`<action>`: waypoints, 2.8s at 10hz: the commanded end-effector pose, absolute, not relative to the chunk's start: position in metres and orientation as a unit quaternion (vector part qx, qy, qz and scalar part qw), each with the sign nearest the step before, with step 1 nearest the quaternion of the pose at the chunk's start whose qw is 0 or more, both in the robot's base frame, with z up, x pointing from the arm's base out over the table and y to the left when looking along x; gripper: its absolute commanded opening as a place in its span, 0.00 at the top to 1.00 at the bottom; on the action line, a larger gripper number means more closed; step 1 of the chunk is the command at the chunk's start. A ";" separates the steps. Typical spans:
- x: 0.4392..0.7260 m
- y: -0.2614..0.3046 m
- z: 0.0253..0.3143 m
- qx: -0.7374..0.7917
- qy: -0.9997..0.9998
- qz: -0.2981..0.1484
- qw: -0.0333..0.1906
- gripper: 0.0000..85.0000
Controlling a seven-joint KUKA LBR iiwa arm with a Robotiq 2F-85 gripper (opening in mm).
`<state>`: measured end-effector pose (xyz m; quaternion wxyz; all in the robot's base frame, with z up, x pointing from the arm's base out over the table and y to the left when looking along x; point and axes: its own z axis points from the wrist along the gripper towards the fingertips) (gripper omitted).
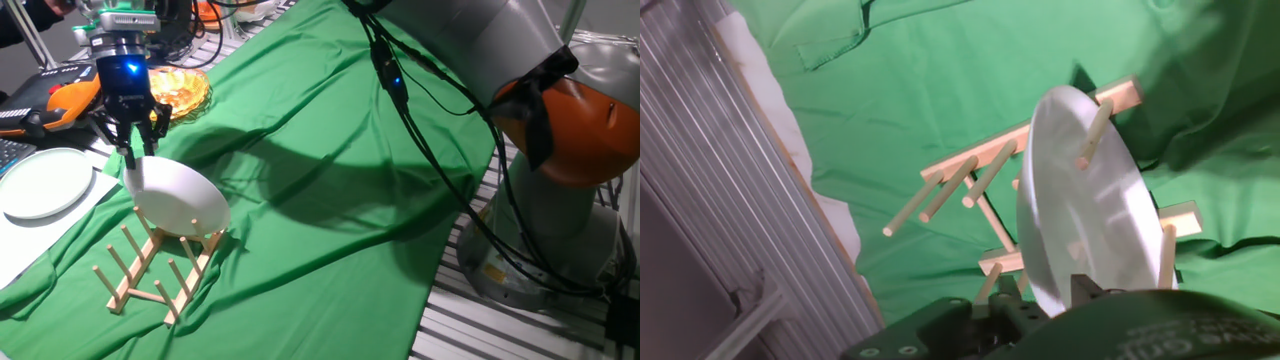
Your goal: Put the dish on the dish rack
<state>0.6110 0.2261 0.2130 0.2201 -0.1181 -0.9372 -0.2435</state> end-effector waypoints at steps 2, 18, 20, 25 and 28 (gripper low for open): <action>0.615 0.220 0.223 -0.112 -0.941 -0.232 0.221 0.60; 0.596 0.166 0.258 0.088 -0.993 -0.046 0.064 1.00; 0.589 0.159 0.256 0.088 -0.994 -0.039 0.050 1.00; 0.589 0.155 0.245 0.095 -0.994 -0.039 0.039 1.00; 0.595 0.162 0.244 0.084 -0.994 -0.055 0.049 1.00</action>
